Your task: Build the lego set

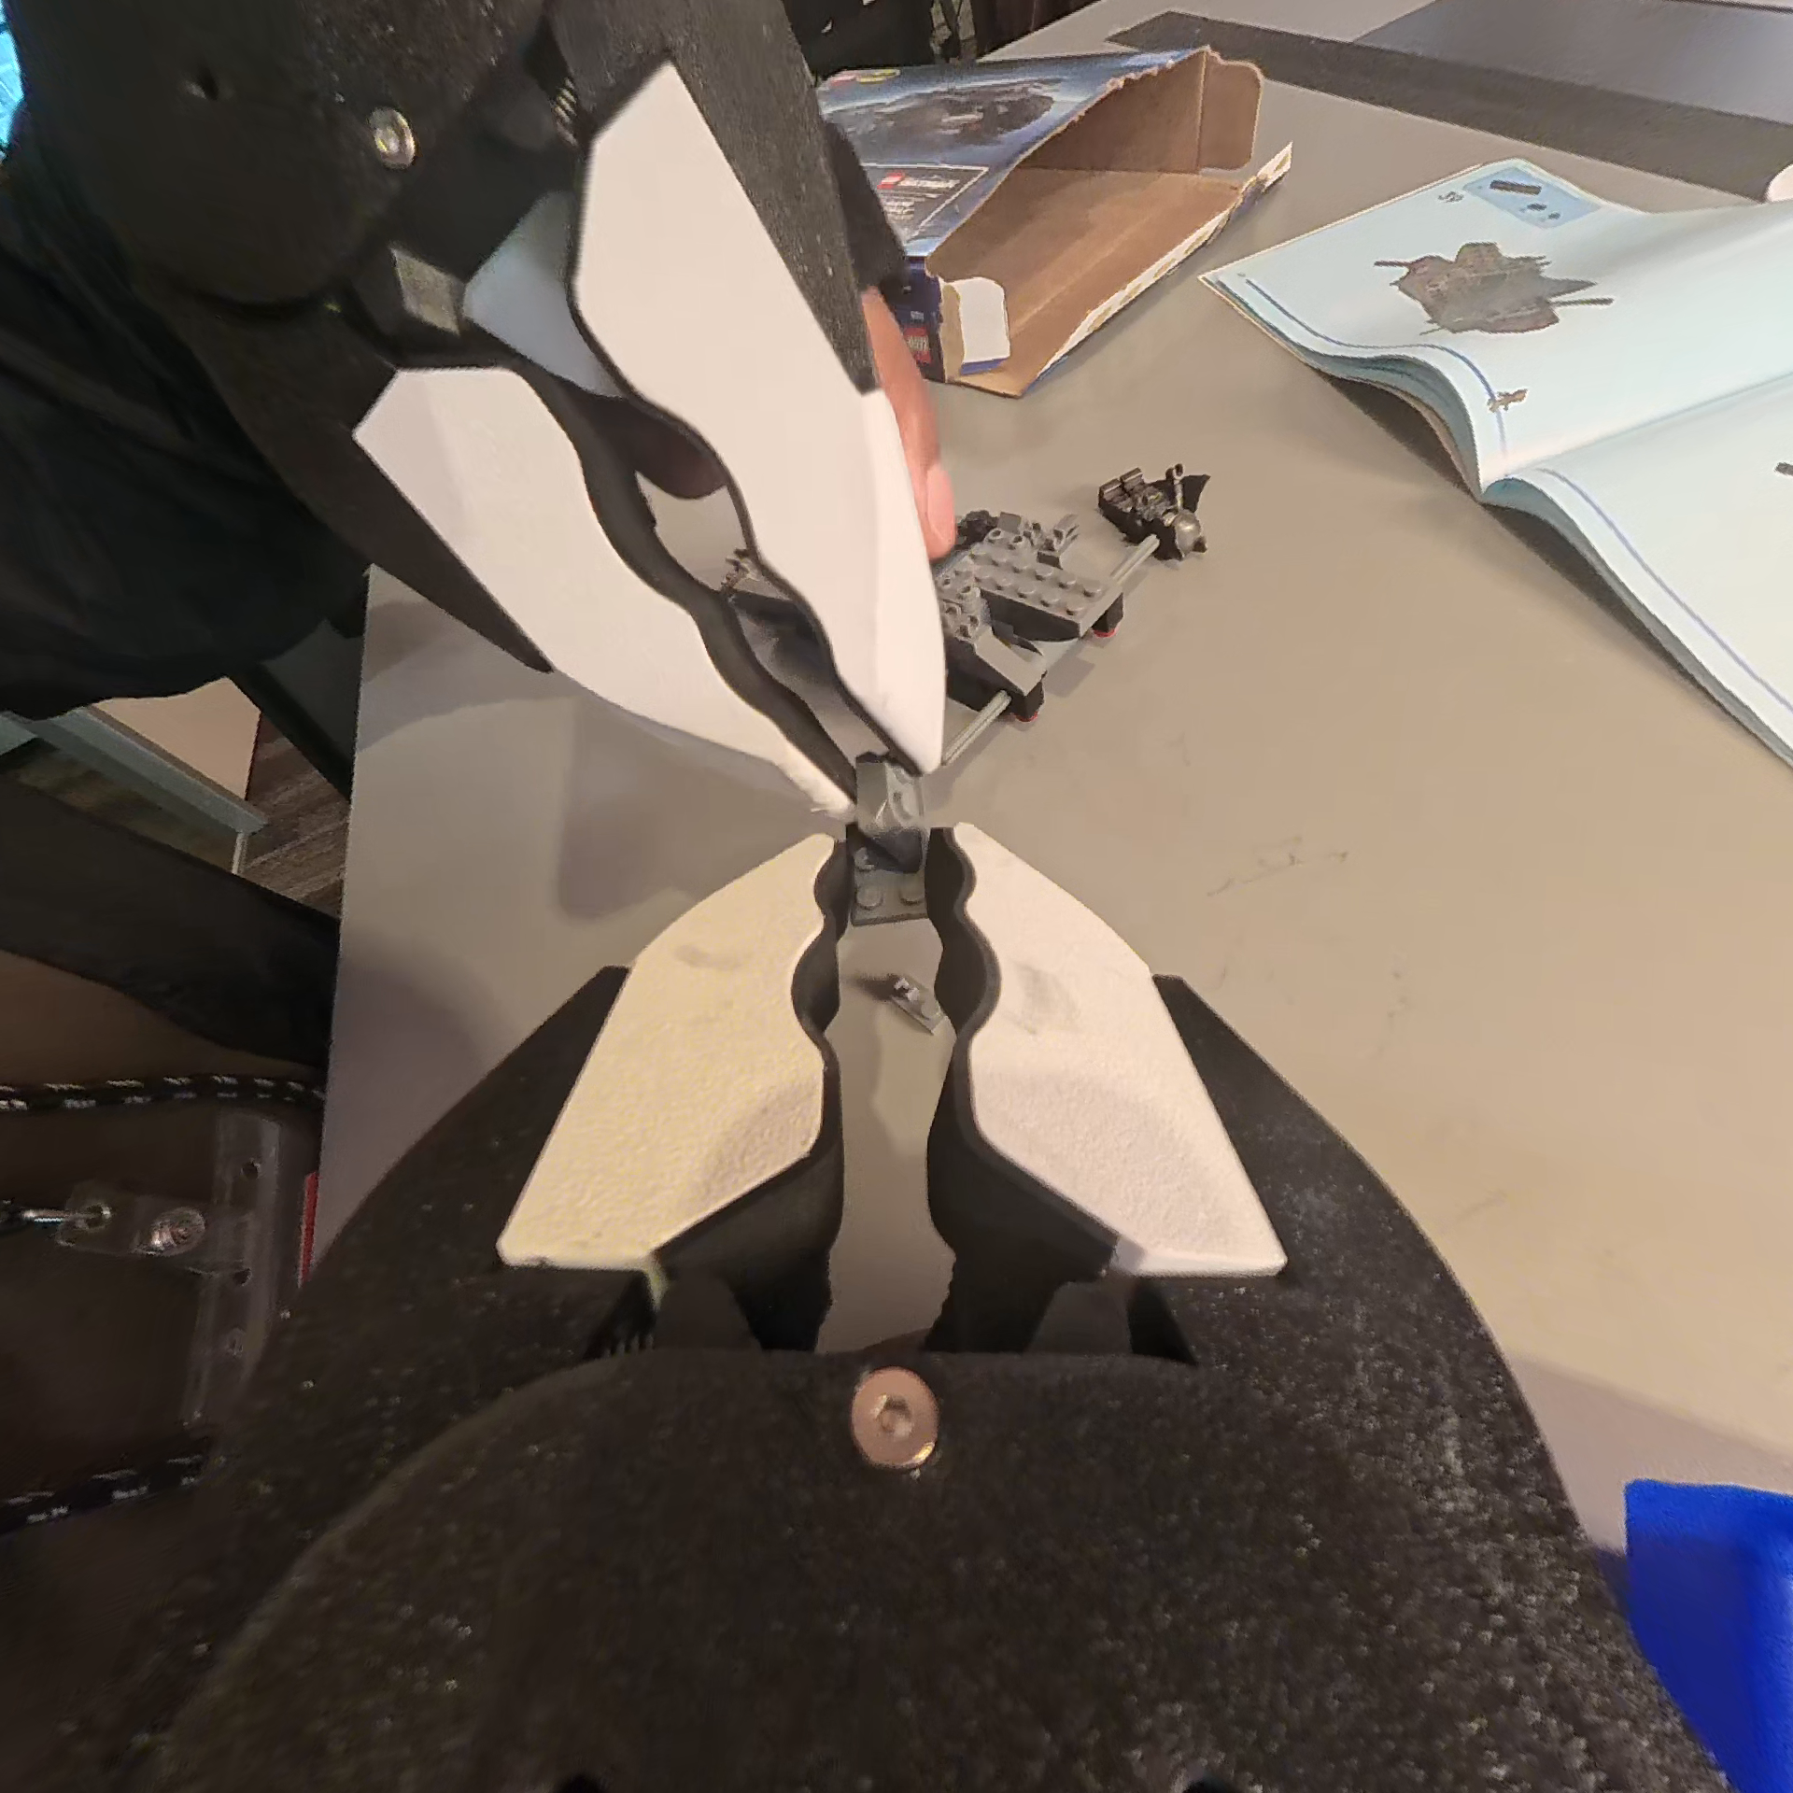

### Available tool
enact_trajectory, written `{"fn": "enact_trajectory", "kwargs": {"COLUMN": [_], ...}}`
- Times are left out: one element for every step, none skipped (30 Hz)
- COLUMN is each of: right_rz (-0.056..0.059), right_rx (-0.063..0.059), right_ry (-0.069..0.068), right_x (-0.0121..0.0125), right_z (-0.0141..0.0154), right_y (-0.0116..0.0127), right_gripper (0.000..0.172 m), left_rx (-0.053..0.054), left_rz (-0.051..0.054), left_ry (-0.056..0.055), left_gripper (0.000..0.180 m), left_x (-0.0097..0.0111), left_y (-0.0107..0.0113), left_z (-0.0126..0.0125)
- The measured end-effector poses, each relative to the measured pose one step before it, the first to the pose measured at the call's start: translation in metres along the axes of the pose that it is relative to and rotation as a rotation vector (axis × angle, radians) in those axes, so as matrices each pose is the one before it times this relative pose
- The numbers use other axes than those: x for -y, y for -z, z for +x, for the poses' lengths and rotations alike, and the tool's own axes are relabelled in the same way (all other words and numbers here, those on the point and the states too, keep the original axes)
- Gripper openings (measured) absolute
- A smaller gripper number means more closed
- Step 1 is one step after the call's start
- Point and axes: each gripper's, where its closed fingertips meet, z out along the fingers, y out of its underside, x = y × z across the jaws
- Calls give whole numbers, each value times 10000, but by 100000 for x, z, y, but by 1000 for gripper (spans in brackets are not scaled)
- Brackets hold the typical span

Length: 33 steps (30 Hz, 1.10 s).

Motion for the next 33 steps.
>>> {"fn": "enact_trajectory", "kwargs": {"right_rz": [-9, 7, 12, 4, -15, -20, -8, 12, 37, 38, 25, 16, 14, 19, 35, 32, 36, 18, -2, -11, -11, -31, -40, -56, -56, -35, -41, -45, -18, -3, -12, -9, -3], "right_rx": [-5, -8, 22, 19, 1, -25, -8, 9, 32, 25, 8, -8, -14, -17, -23, -21, -22, -16, -5, 0, -8, -1, -1, 37, 59, 59, 57, 59, 71, 74, 51, 36, 31], "right_ry": [21, 22, -2, -5, 17, 13, -1, -16, -27, -17, 1, 8, 15, 24, 37, 35, 35, 28, 40, 74, 115, 143, 162, 171, 169, 154, 122, 95, 68, 26, 7, 10, 1], "right_x": [-3, 11, 13, 3, -32, -45, -27, -8, 57, 53, 46, 35, 46, 65, 108, 118, 160, 168, 183, 230, 275, 304, 322, 319, 310, 315, 298, 260, 284, 260, 228, 201, 183], "right_z": [-11, -16, -39, -38, -16, 26, 14, -7, -32, -26, -4, 22, 9, 6, 5, 11, 23, 35, 30, 4, 3, -16, -24, -75, -95, -106, -88, -81, -101, -88, -48, -32, -19], "right_y": [-8, -10, -9, -3, -3, -3, -3, 1, 19, 27, 31, 60, 91, 150, 204, 233, 255, 266, 264, 267, 269, 244, 201, 146, 98, 63, 29, 17, 3, 5, -10, -16, -10], "right_gripper": [15, 15, 15, 15, 15, 15, 15, 15, 15, 15, 15, 15, 15, 15, 15, 15, 15, 15, 15, 15, 15, 15, 15, 15, 15, 15, 15, 15, 15, 15, 15, 15, 15], "left_rx": [-64, -83, -135, -154, -72, -75, -57, -70, -25, 11, 11, 4, -44, -24, -3, -60, -211, -453, -451, -338, -378, -347, -461, -571, -356, -133, -167, -288, -239, -207, -276, -269, -231], "left_rz": [-11, 9, -9, -10, -42, -70, -59, -36, -4, 8, 2, 28, 114, 220, 291, 392, 513, 638, 760, 698, 600, 574, 527, 423, 370, 315, 254, 203, 111, 72, 105, 82, 36], "left_ry": [19, 84, 108, 70, 53, 52, 77, 86, 86, 109, 179, 309, 453, 629, 843, 1050, 1192, 1199, 1251, 1245, 1173, 1164, 1014, 775, 647, 539, 423, 369, 370, 288, 213, 201, 176], "left_gripper": [10, 10, 10, 11, 11, 13, 16, 22, 28, 31, 35, 40, 43, 44, 45, 45, 45, 45, 43, 41, 41, 38, 35, 34, 33, 33, 33, 32, 31, 31, 29, 26, 25], "left_x": [-2, 20, 0, -9, -48, -110, -115, -89, -50, -51, -68, -68, -23, 31, 59, 137, 243, 384, 502, 409, 296, 288, 291, 227, 223, 191, 136, 73, -36, -80, -22, -48, -86], "left_y": [-4, -6, -11, 1, 11, 8, 16, 27, 23, 30, 38, 71, 166, 218, 260, 228, 215, 223, 213, 168, 122, 69, 7, 11, 21, 28, 19, 5, -10, -3, 18, 40, 17], "left_z": [58, 50, 121, 200, 85, 74, 34, 49, 6, -62, -74, -84, -13, -66, -142, -127, 57, 394, 378, 141, 163, 56, 200, 432, 159, -127, -57, 129, 67, 45, 181, 195, 196]}}
